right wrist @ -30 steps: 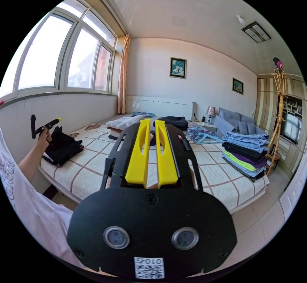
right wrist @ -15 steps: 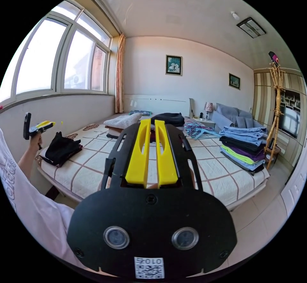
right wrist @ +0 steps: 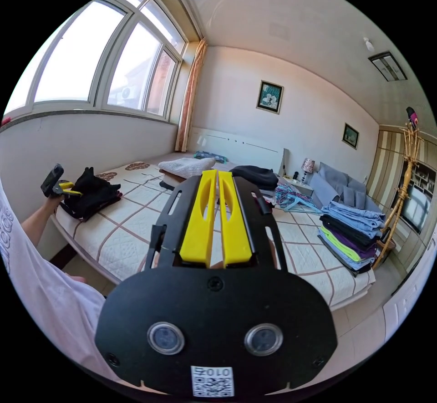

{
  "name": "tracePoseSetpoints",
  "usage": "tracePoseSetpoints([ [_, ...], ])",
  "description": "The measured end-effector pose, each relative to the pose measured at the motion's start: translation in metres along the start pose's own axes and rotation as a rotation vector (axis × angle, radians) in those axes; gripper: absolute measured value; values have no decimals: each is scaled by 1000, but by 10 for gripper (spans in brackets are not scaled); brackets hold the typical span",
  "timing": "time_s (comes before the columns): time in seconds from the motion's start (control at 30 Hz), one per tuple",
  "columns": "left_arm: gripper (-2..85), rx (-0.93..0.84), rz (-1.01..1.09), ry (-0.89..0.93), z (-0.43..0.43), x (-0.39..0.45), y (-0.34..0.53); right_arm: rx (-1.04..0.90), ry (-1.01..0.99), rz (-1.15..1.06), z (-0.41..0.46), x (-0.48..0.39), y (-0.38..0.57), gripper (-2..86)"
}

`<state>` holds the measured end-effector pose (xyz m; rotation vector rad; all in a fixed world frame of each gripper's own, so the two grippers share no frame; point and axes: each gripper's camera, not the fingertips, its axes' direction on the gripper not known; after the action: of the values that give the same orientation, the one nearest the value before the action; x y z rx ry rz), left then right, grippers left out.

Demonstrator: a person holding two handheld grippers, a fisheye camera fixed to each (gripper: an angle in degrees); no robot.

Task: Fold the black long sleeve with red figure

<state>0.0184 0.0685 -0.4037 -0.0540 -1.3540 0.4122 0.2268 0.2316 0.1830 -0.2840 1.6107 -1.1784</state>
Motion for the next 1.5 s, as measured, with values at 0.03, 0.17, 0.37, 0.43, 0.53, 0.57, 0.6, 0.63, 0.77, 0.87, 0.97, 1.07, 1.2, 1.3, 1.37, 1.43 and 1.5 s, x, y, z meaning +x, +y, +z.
tracePoseSetpoints([
  [0.03,113,6,-36,0,3,-5,-3,-6,7,11,-2,5,2,31],
  [0.17,91,-10,-173,131,10,-32,-6,-7,27,60,-9,28,5,27],
  [0.37,77,173,-421,479,-4,-73,11,-30,6,139,1,51,11,25],
  [0.43,76,288,-502,639,-14,-76,7,-46,-7,160,6,57,12,25],
  [0.53,78,438,-542,755,-36,-51,-17,-61,-21,182,9,67,8,25],
  [0.57,78,462,-531,764,-43,-42,-25,-64,-20,182,8,70,5,25],
  [0.6,79,504,-488,785,-59,-18,-42,-66,-16,180,8,72,2,25],
  [0.63,80,541,-409,799,-77,12,-60,-69,-2,175,6,74,-2,26],
  [0.77,84,596,84,777,-144,142,-89,-88,56,161,-4,84,-15,27],
  [0.87,94,536,438,933,-162,257,-68,-105,79,171,-7,96,-20,29],
  [0.97,96,353,556,1233,-130,326,-38,-149,26,211,4,113,-24,32],
  [1.07,98,313,396,1444,-89,325,-18,-210,-39,215,24,124,-30,40],
  [1.2,105,390,275,1290,-46,287,-9,-268,-94,209,62,131,-33,64],
  [1.3,111,438,214,1146,-20,259,-3,-354,-173,169,108,129,-40,81],
  [1.37,114,452,205,1071,-8,248,1,-442,-207,103,152,130,-50,86],
  [1.43,117,425,222,1042,7,243,3,-500,-253,89,190,139,-59,89],
  [1.5,119,407,223,1065,17,240,6,-562,-306,103,229,155,-72,91],
])
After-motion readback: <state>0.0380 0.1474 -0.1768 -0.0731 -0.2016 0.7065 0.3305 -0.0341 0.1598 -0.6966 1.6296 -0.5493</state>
